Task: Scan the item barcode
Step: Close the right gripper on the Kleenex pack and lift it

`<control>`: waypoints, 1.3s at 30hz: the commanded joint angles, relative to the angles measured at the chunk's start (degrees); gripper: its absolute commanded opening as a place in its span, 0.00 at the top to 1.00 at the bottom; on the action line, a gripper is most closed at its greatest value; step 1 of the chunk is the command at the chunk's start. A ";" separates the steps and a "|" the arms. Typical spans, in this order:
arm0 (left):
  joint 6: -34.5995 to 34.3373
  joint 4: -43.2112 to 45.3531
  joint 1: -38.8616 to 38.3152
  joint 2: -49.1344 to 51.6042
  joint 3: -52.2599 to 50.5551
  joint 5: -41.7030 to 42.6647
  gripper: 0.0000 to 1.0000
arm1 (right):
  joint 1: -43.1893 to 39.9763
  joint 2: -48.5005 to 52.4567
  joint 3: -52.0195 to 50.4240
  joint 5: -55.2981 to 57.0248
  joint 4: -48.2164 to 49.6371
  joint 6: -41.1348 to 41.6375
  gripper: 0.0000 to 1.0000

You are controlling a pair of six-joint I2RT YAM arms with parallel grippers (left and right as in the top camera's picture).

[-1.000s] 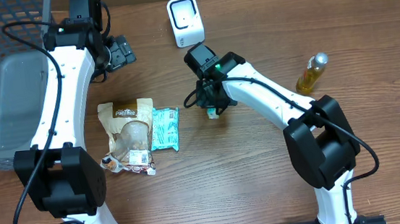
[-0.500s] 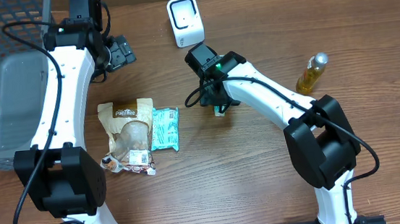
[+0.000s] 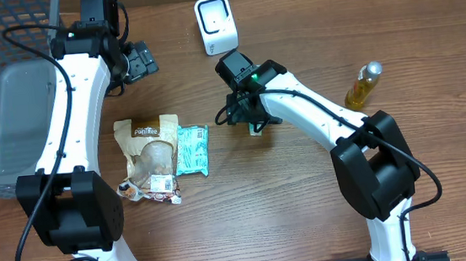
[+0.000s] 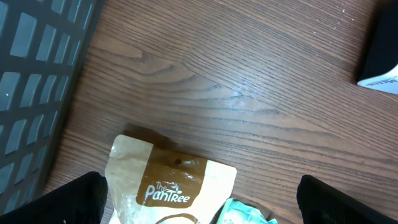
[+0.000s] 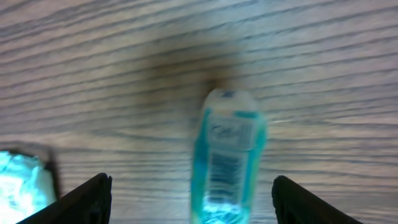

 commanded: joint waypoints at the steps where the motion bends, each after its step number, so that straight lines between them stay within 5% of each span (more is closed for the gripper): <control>1: -0.57 0.02 -0.04 -0.74 1.07 0.28 0.00 | 0.07 -1.14 1.33 -4.76 0.74 -0.07 0.18; 23: -0.59 0.04 -0.04 -0.72 1.07 0.28 0.00 | 0.07 -1.14 1.33 -9.51 2.95 -0.07 0.18; 31: -0.57 0.04 -0.26 -0.68 1.07 0.28 0.00 | -0.15 -1.14 1.29 -1.01 3.21 -0.04 0.19; 39: -0.57 0.02 -0.17 -0.66 1.07 0.26 0.00 | -2.21 -1.11 1.11 -0.52 3.15 0.00 0.54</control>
